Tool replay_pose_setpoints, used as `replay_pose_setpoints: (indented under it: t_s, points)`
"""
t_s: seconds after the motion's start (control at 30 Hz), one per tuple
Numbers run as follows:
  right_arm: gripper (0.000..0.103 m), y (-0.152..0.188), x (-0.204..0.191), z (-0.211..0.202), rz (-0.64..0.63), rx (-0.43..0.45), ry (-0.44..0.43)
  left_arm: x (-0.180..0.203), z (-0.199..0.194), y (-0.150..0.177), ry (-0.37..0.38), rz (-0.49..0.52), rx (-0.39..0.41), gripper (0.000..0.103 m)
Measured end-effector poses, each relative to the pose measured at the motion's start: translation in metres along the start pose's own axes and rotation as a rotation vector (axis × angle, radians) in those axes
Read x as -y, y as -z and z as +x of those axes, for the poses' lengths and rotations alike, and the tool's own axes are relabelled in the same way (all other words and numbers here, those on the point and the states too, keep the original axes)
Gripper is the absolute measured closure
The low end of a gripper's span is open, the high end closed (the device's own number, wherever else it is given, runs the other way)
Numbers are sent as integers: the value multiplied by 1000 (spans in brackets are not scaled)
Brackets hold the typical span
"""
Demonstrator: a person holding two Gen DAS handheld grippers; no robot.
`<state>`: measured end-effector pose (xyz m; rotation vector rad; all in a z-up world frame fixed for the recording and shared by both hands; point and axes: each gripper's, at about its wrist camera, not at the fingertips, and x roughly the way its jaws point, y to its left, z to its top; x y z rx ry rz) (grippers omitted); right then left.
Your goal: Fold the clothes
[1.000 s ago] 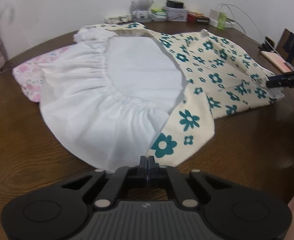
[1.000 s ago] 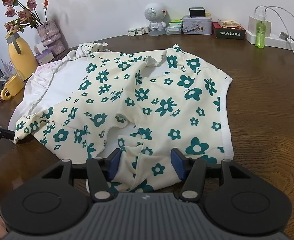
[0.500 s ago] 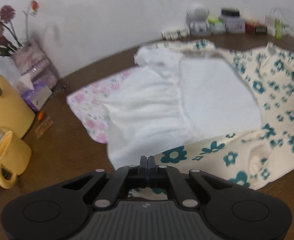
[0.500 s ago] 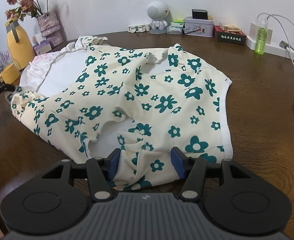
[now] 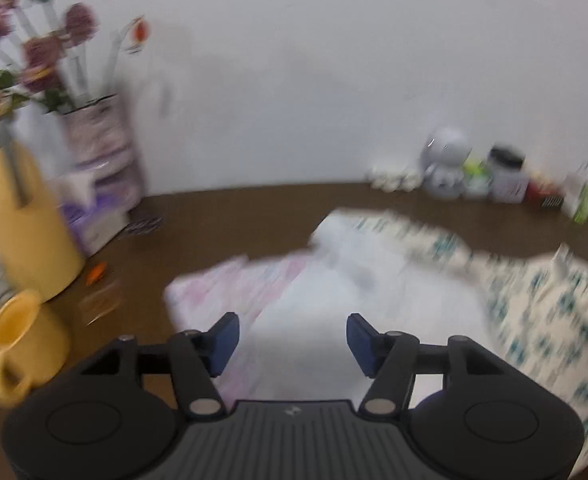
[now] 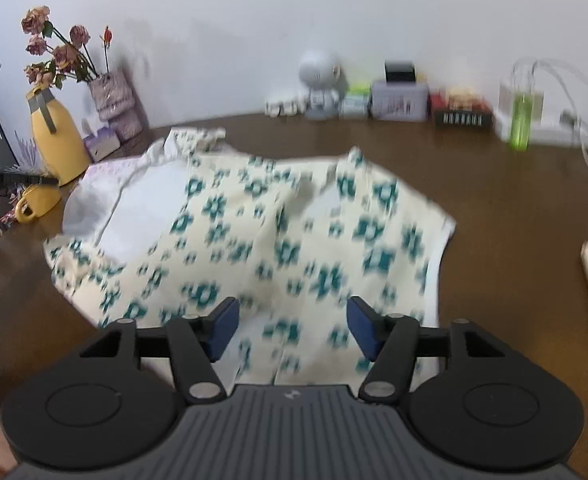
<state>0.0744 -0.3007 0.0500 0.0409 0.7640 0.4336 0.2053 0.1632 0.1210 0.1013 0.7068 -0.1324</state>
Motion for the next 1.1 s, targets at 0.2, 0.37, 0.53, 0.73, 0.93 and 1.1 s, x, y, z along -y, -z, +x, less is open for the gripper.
replay_pose_setpoints:
  t_s: [0.2, 0.37, 0.53, 0.73, 0.93, 1.1]
  points:
    - [42, -6, 8, 50, 13, -84, 36, 48, 98, -51, 53, -151, -111, 46]
    - [42, -29, 10, 56, -36, -46, 37, 43, 167, -75, 9, -329, -195, 54]
    - [42, -54, 30, 77, -41, -71, 83, 22, 202, -82, 11, -462, -223, 55]
    - [42, -38, 37, 98, -28, -156, 88, 13, 215, -89, 27, -519, -219, 81]
    - [42, -24, 21, 84, -85, -193, 87, 18, 222, -94, 23, -508, -236, 88]
    - [42, -12, 8, 72, -133, -224, 87, 25, 219, -95, -4, -465, -221, 103]
